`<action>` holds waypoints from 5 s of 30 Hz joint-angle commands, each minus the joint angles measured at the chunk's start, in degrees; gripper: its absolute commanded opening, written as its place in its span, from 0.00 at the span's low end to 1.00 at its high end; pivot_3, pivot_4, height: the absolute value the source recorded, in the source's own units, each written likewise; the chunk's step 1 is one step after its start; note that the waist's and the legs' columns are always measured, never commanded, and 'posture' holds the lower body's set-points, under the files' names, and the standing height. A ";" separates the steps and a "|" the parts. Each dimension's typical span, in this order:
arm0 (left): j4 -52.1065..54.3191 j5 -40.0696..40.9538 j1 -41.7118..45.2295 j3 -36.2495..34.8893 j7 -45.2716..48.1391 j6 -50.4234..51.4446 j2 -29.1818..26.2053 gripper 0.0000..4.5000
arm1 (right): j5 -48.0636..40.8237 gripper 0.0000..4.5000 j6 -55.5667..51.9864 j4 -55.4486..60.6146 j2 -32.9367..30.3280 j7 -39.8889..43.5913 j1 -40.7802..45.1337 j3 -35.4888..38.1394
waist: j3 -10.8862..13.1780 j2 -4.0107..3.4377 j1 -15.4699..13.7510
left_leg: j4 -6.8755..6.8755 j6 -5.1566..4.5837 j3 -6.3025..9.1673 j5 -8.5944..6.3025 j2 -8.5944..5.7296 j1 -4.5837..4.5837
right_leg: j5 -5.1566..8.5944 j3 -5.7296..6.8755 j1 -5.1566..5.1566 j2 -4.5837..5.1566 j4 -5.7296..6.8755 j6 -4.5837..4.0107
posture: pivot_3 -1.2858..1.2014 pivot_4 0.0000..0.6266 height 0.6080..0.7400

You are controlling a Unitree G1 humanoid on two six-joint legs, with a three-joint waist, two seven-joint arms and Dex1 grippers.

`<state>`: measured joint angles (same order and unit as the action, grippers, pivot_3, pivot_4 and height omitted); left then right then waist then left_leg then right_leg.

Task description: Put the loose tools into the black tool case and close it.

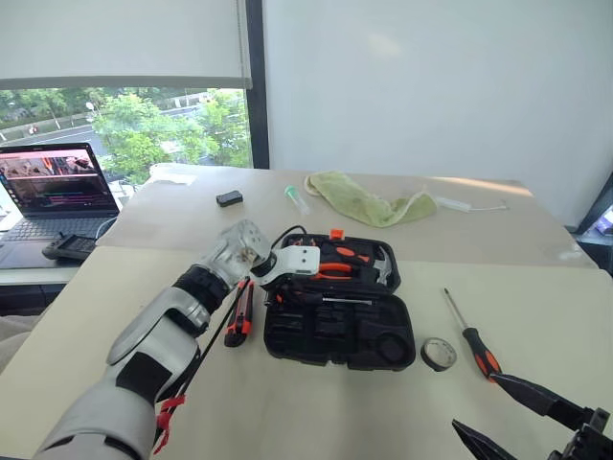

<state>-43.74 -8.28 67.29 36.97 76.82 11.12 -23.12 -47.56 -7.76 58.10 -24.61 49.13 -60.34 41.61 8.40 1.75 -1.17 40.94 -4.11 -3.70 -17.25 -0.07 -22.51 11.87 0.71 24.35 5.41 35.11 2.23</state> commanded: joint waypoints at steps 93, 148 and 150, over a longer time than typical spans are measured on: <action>74.26 52.87 -38.87 -37.54 -19.37 35.63 -16.26 1.00 | 0.28 0.22 -55.36 -32.01 -40.04 -28.95 62.27 -22.67 | -0.54 -0.58 0.41 | -0.04 -0.02 0.00 0.09 -0.09 0.08 | -0.14 -0.10 -0.14 0.02 -0.10 0.06 | 0.52 0.24 1.00; 76.71 60.10 -66.46 -59.95 -15.94 30.75 -30.46 1.00 | 52.62 0.22 -25.24 -75.07 -14.11 29.22 117.29 -76.00 | -0.20 -0.55 1.51 | -0.21 0.97 0.09 0.51 0.00 0.16 | -0.29 0.09 0.25 0.01 0.24 -0.36 | 0.52 0.24 1.00; 76.74 60.09 -66.32 -59.74 -16.09 30.74 -30.47 1.00 | 52.94 0.22 -25.42 -75.35 -13.76 29.49 117.25 -76.01 | -0.20 -0.55 1.57 | -0.21 0.97 0.09 0.51 0.01 0.16 | -0.29 0.09 0.25 0.01 0.23 -0.36 | 0.52 0.24 1.00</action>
<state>31.77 51.67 0.17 -22.57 60.90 43.43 -53.54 3.33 -32.30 -16.34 -38.38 78.71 56.61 -34.40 8.20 1.20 0.40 40.73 -3.13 -3.61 -16.74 -0.06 -22.35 11.58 0.80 24.60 5.42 35.35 1.87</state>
